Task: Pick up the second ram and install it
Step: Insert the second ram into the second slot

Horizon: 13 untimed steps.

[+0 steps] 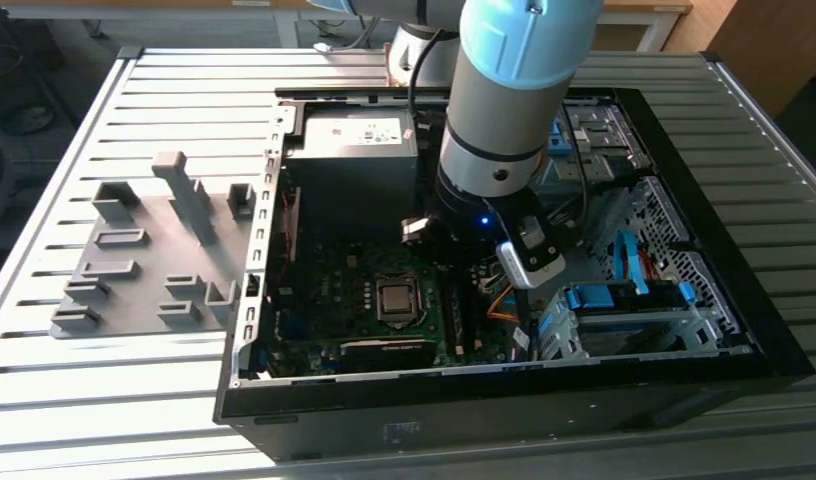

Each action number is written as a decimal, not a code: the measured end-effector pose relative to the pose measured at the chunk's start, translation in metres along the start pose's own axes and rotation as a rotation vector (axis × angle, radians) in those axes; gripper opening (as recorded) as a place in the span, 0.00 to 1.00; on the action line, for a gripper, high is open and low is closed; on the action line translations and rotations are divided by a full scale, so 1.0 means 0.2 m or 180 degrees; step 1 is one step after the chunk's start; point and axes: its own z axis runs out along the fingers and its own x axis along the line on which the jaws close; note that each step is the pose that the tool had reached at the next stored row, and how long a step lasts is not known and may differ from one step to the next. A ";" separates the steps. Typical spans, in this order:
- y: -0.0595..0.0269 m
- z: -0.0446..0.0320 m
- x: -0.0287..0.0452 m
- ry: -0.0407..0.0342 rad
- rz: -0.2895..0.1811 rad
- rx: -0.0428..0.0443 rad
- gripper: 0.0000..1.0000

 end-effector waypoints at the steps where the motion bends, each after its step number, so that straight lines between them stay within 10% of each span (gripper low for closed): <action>1: 0.000 0.001 0.000 0.0001 0.0000 0.0000 0.14; 13: 0.000 0.002 0.003 0.0001 -0.0001 -0.0004 0.14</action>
